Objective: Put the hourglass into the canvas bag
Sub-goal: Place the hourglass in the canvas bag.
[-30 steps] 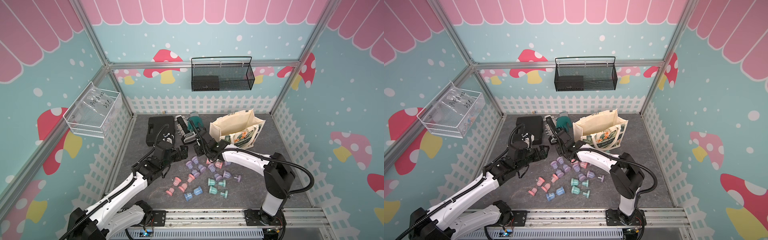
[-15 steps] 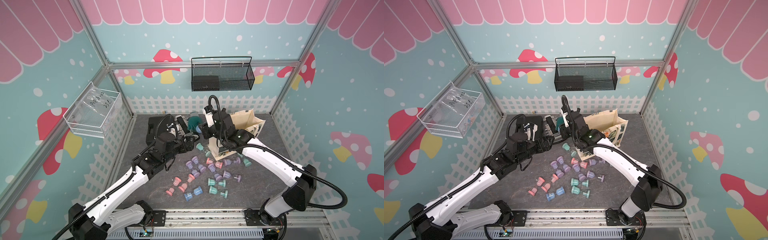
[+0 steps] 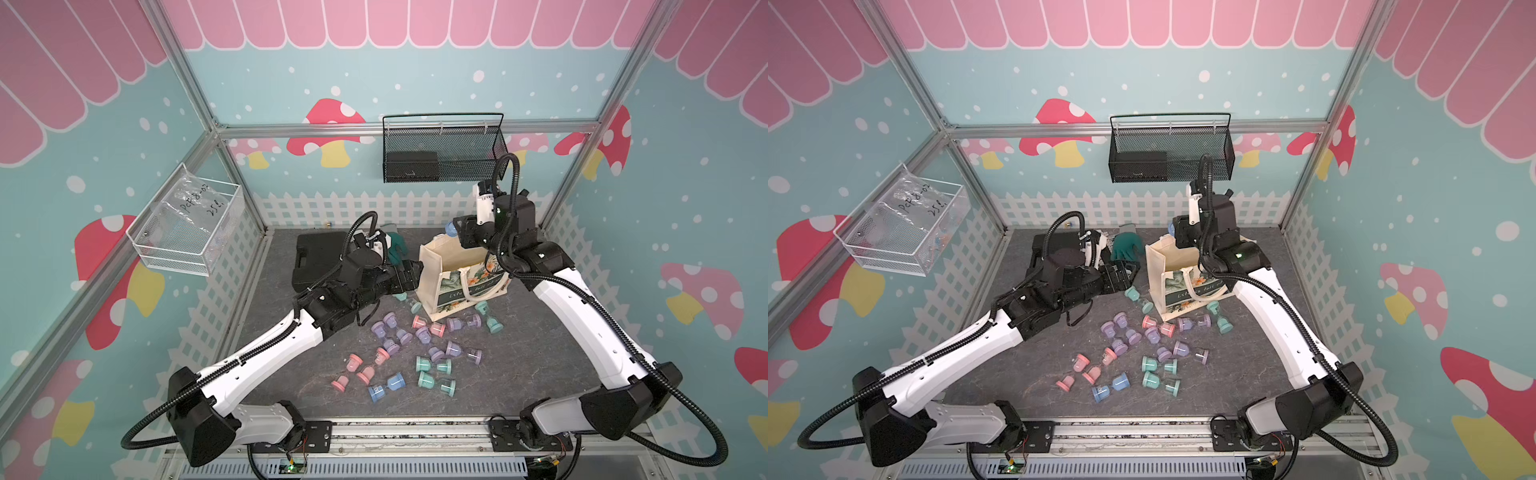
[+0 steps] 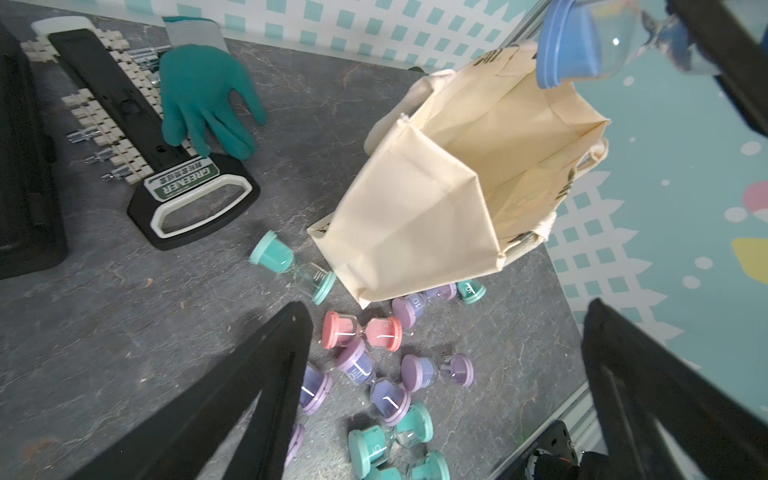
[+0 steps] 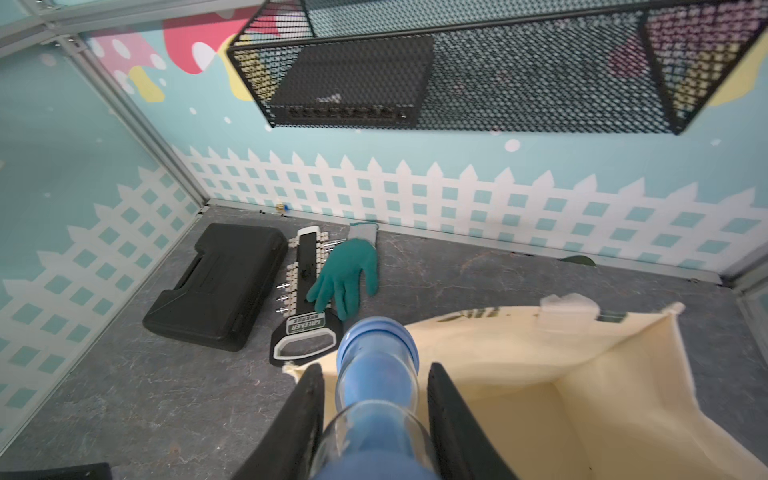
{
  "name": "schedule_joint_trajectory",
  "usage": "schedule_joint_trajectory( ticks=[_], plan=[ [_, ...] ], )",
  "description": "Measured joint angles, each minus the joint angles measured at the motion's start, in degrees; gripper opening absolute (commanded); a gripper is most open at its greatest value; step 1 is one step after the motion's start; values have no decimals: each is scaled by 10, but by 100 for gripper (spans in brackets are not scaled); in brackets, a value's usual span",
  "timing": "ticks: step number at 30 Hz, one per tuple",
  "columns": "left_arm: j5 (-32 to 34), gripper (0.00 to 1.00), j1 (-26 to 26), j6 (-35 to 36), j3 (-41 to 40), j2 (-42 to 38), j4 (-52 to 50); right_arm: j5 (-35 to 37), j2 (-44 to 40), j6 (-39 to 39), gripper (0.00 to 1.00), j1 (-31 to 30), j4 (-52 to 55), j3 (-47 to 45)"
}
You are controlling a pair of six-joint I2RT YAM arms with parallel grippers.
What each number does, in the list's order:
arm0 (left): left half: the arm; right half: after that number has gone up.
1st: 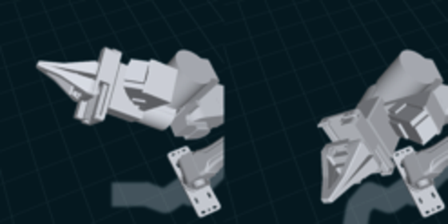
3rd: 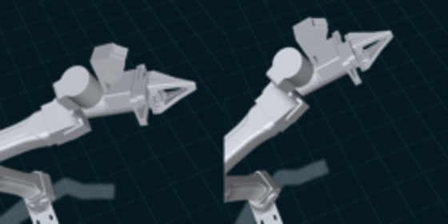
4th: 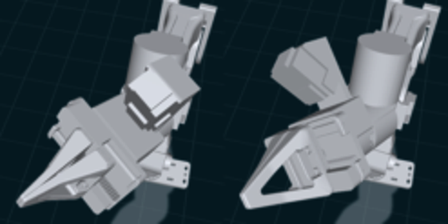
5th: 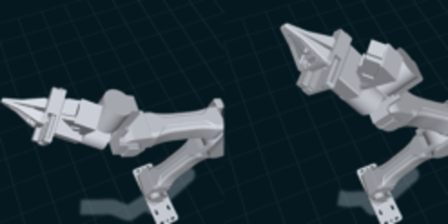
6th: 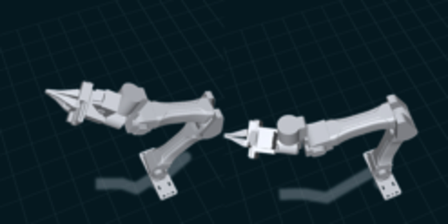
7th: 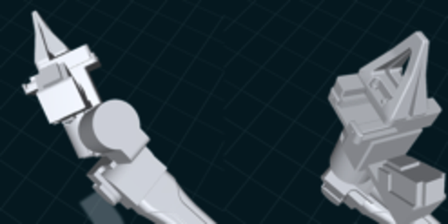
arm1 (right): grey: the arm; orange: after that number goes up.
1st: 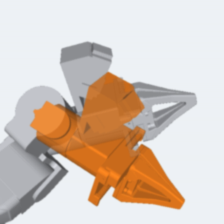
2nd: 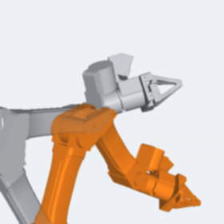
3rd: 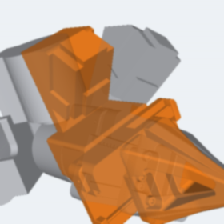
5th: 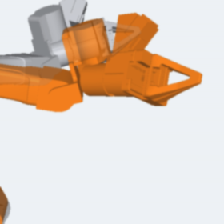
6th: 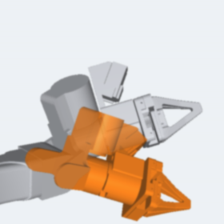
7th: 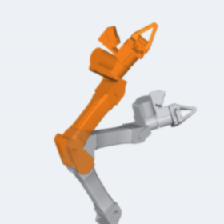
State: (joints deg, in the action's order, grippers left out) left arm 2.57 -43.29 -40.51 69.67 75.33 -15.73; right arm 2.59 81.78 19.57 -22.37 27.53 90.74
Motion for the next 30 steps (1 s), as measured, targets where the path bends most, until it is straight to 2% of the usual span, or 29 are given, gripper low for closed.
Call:
schedule_joint_trajectory(
  ticks=[7,20,30],
  plan=[
    [-23,99,-5,-10,17,14,22,-1,22,1,27,44,32,-13],
    [-35,99,-7,-15,17,26,50,54,165,-28,25,47,71,56],
    [-38,99,-7,-26,17,42,66,78,229,-35,24,47,63,40]
  ],
)
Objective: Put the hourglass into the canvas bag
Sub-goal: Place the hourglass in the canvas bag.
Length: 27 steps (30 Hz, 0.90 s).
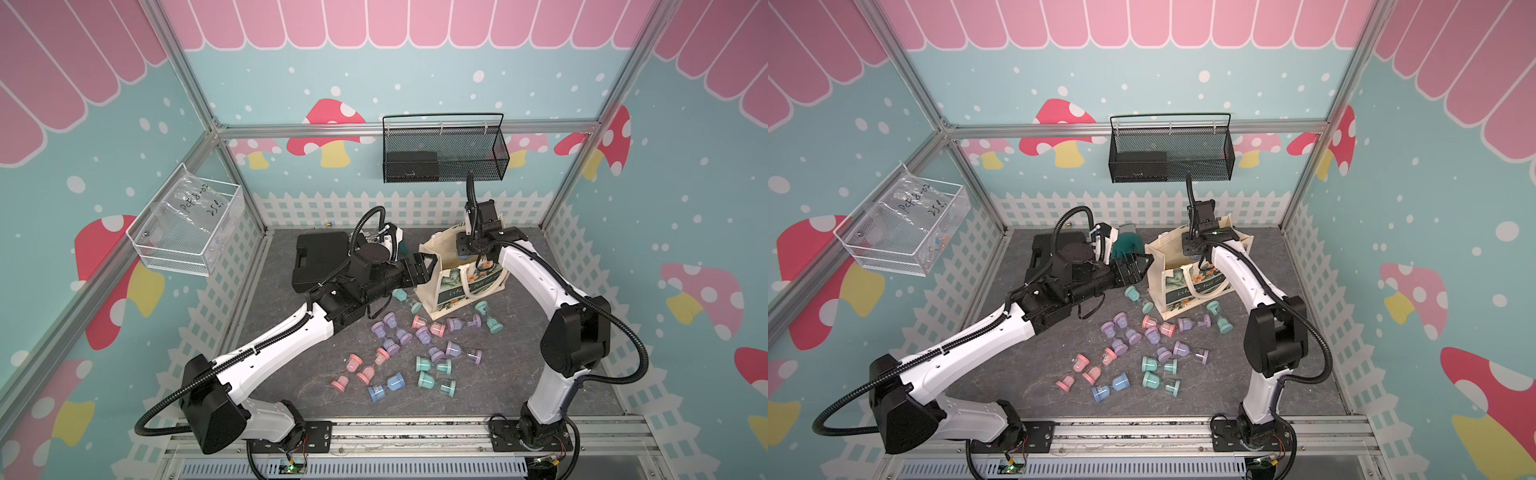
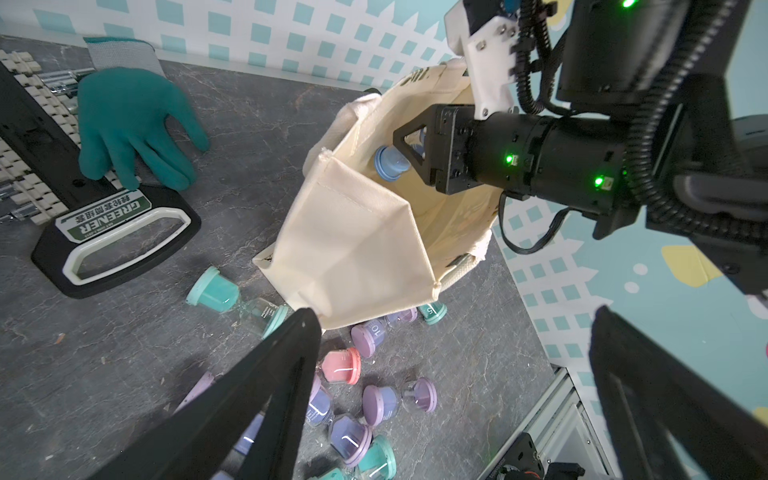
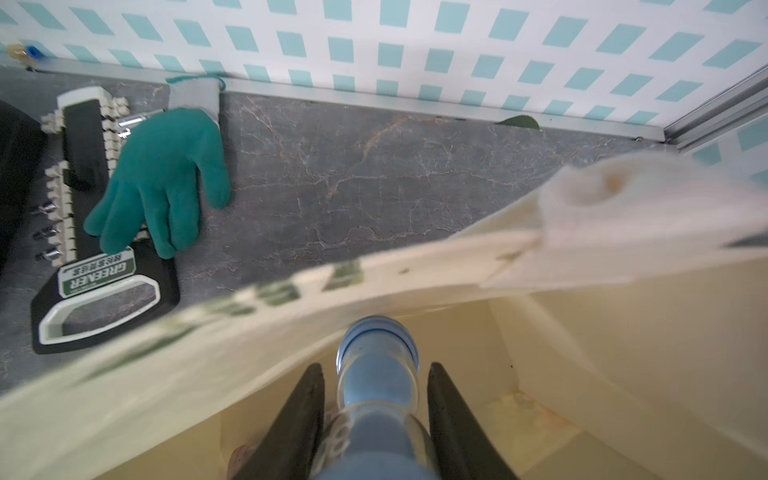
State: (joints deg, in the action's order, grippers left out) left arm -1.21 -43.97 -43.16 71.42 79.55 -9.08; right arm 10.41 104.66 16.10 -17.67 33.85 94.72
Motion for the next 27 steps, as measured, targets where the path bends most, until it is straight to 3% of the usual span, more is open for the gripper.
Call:
schedule_joint_trajectory(
  ticks=[13,24,27],
  plan=[
    [-6,99,0,-9,-3,15,26,7,50,0,26,0,-28,-51],
    [-7,99,0,-13,-8,24,25,3,56,2,46,0,-34,-55],
    [-5,99,0,-15,-8,24,25,-1,47,2,57,0,-33,-55]
  ],
)
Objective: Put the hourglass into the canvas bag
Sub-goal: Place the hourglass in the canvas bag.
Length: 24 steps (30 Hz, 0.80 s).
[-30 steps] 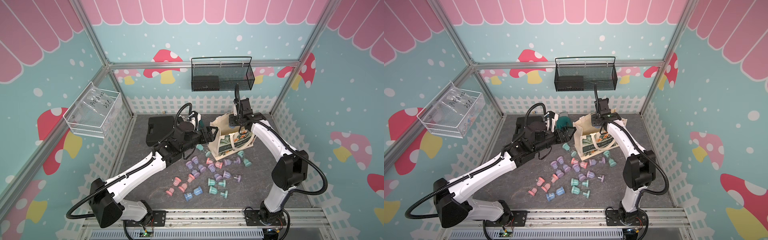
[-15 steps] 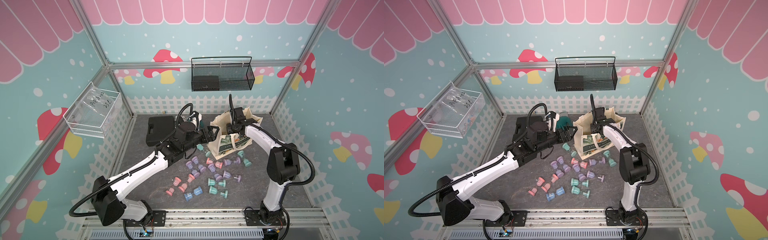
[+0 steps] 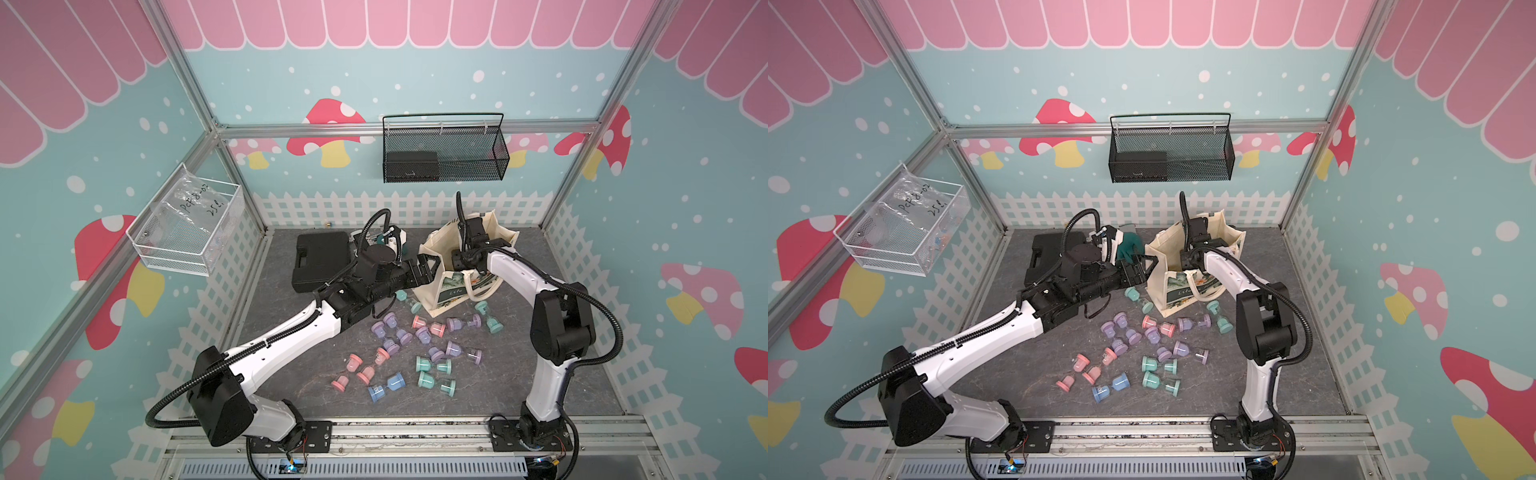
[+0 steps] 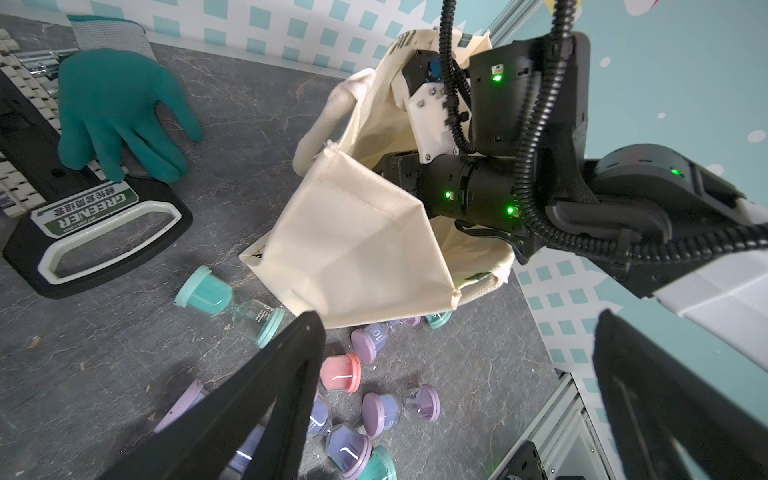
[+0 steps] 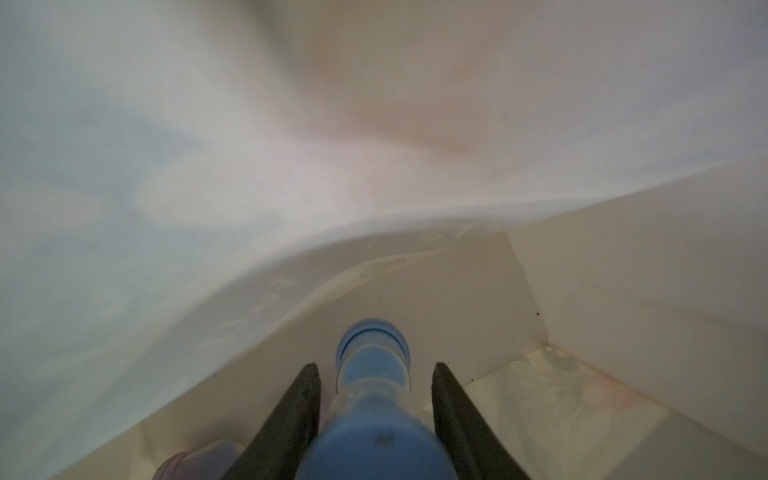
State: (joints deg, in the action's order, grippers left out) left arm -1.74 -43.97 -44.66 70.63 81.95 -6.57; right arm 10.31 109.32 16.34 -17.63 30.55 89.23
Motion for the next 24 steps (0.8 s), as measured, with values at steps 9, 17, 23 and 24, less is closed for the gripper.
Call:
schedule_joint_trajectory(
  ticks=[9,17,23,24],
  plan=[
    [6,99,0,-2,-9,-5,2,-17,-47,0,72,0,14,26],
    [7,99,0,-1,-9,-5,0,-63,-103,3,77,-2,25,31],
    [9,99,7,-1,-13,-19,-10,-87,-159,6,78,-21,25,32],
    [13,100,9,-1,-16,-26,-13,-89,-169,6,78,-27,25,32]
  ],
)
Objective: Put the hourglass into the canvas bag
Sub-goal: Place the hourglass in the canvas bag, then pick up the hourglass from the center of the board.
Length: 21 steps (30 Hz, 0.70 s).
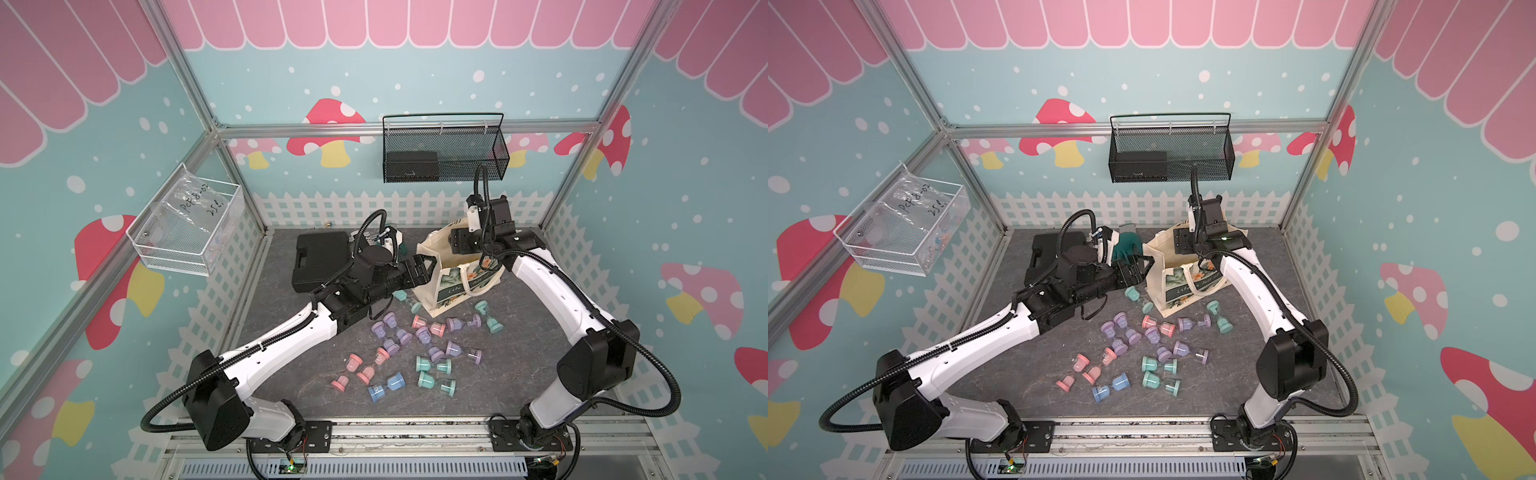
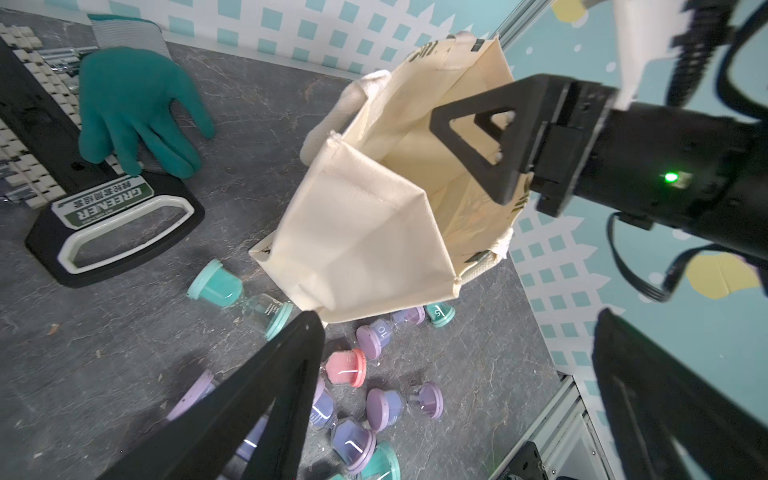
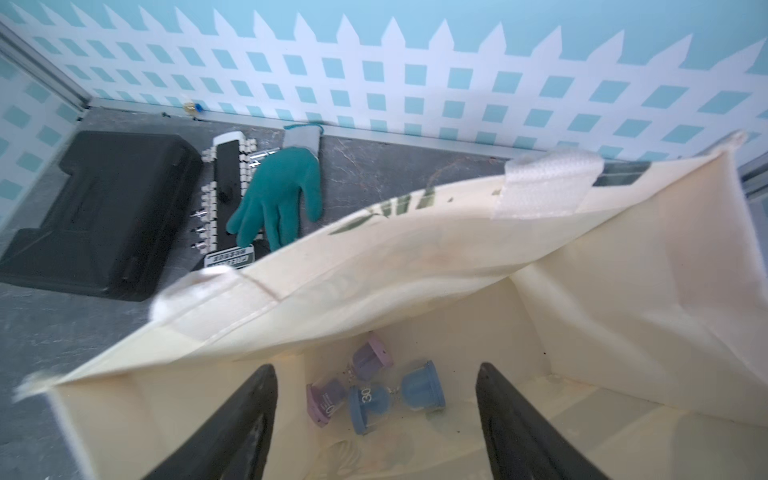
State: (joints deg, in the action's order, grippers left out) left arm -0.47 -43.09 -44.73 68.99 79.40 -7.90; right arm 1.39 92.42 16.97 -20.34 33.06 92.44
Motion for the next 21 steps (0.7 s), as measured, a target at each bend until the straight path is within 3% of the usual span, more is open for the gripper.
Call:
schedule_joint_trajectory(
  ticks=[10,21],
  plan=[
    [54,99,30,3,-90,-93,-43,7,-45,0,79,-99,0,12],
    [148,100,41,32,-158,-215,-148,35,-6,-3,78,-220,-2,12]
  ],
)
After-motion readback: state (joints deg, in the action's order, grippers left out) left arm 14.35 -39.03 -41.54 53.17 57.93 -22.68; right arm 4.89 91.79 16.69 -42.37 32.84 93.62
